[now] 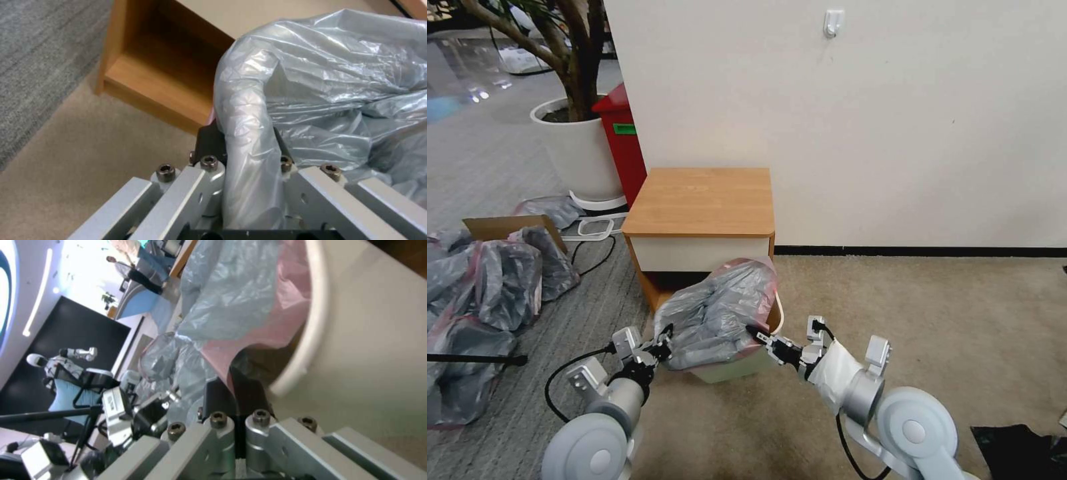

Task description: Pick up the garbage bag from the table and place it over the trash can.

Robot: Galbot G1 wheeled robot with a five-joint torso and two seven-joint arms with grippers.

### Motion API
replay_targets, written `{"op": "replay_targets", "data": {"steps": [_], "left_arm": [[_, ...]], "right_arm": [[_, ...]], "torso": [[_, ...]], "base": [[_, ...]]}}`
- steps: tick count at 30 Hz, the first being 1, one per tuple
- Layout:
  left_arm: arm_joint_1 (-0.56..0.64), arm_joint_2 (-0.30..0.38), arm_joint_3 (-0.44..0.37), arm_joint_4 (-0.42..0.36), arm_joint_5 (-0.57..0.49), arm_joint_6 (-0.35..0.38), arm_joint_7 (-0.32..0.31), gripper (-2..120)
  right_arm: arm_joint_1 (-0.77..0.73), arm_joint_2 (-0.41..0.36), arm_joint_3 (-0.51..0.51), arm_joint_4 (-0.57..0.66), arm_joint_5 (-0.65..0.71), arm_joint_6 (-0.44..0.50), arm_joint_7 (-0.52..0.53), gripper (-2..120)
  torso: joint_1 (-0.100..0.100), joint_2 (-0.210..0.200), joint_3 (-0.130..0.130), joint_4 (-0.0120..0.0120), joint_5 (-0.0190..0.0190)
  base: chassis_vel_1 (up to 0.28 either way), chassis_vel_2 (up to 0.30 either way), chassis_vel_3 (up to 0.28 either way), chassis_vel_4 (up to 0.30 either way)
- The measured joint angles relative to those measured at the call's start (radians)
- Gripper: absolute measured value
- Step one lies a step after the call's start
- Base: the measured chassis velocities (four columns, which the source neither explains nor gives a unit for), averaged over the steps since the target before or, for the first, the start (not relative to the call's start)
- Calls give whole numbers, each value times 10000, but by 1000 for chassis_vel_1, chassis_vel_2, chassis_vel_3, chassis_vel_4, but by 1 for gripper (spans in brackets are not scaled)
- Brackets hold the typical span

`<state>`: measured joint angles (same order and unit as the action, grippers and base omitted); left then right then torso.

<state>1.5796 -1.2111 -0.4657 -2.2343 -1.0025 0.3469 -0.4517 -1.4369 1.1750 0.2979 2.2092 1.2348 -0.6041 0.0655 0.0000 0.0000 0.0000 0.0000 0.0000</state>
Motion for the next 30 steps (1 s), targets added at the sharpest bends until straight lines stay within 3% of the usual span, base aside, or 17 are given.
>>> {"op": "replay_targets", "data": {"steps": [9, 30], "left_arm": [[-420, 1, -103, 181, -649, -46, -523, 7], [-474, 137, -432, 117, -1413, -33, -578, 7]], "right_arm": [[-292, -369, 109, 271, 41, -2, -135, 0], [-225, -416, 953, -662, 249, -12, -203, 0]], "torso": [[0, 0, 0, 0, 0], [0, 0, 0, 0, 0]], "base": [[0, 0, 0, 0], [0, 0, 0, 0]]}}
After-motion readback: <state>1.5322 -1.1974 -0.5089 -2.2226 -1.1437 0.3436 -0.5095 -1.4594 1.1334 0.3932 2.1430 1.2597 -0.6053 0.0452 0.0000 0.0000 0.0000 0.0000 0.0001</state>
